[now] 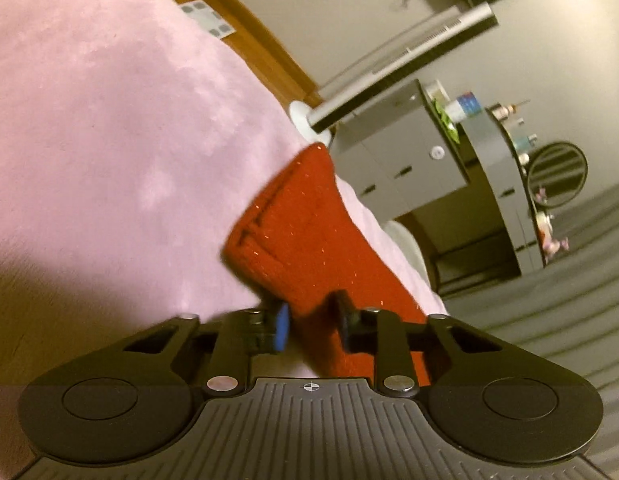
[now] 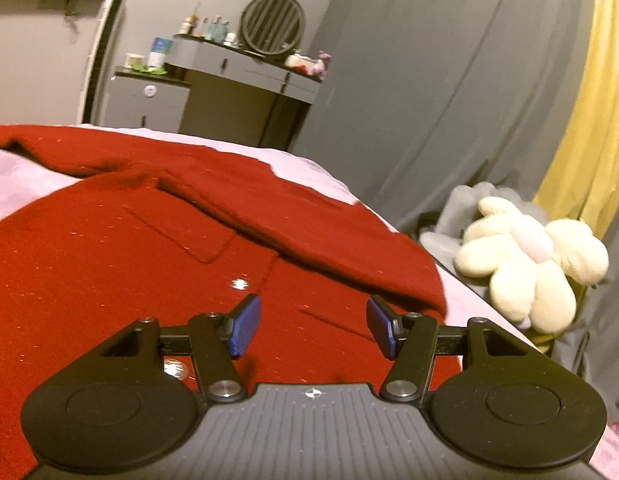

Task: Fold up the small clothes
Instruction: 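Grasp the other red sleeve with the left tool and lift it, then fold the held sleeve across the cardigan body with the left tool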

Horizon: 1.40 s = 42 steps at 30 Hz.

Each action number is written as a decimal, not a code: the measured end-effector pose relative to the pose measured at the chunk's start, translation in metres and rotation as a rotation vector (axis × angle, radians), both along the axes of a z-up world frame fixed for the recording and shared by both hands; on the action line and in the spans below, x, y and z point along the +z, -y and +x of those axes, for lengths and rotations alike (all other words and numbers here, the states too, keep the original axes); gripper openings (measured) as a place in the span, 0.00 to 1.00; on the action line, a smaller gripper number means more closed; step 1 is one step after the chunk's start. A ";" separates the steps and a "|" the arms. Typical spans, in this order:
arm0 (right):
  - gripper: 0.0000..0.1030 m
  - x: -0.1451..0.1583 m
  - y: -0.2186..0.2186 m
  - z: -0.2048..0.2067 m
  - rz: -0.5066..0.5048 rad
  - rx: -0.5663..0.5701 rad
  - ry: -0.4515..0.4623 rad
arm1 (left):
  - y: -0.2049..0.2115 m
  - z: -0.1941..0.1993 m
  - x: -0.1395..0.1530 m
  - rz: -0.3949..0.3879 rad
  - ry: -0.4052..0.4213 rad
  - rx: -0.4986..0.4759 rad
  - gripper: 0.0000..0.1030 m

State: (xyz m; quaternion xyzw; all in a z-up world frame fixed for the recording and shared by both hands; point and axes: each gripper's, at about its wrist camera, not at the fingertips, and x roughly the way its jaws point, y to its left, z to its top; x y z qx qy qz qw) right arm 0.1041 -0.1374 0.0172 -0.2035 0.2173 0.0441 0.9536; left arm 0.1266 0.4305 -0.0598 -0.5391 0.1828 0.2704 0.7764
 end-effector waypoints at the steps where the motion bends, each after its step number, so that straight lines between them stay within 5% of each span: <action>1: 0.56 0.000 -0.003 -0.001 -0.012 0.010 0.007 | 0.001 0.001 -0.001 -0.004 0.004 0.000 0.11; 8: 0.56 -0.001 -0.005 -0.005 -0.010 0.016 0.010 | 0.041 0.025 0.057 0.299 -0.005 -0.171 0.10; 15: 0.55 0.004 0.010 -0.006 0.031 -0.012 0.029 | 0.205 0.097 0.131 0.589 0.150 -0.572 0.10; 20: 0.55 0.007 0.026 -0.001 0.068 -0.047 0.021 | 0.330 0.144 0.108 0.727 0.056 -0.856 0.19; 22: 0.55 0.008 0.033 0.002 0.077 -0.061 0.015 | 0.357 0.159 0.077 0.669 -0.051 -1.000 0.51; 23: 0.55 0.008 0.037 0.004 0.081 -0.066 0.011 | 0.361 0.159 0.062 0.635 -0.098 -1.013 0.48; 29: 0.55 0.008 0.047 0.029 0.171 -0.033 -0.037 | 0.315 0.106 0.043 0.488 0.000 -0.786 0.54; 34: 0.53 0.012 0.023 0.084 0.352 0.086 -0.113 | 0.294 0.086 0.037 0.532 -0.101 -0.590 0.59; 38: 0.51 0.003 -0.001 0.143 0.574 0.110 -0.251 | 0.281 0.095 0.033 0.576 -0.171 -0.531 0.59; 42: 0.41 -0.008 -0.018 0.181 0.692 0.100 -0.311 | 0.270 0.094 0.021 0.562 -0.181 -0.518 0.57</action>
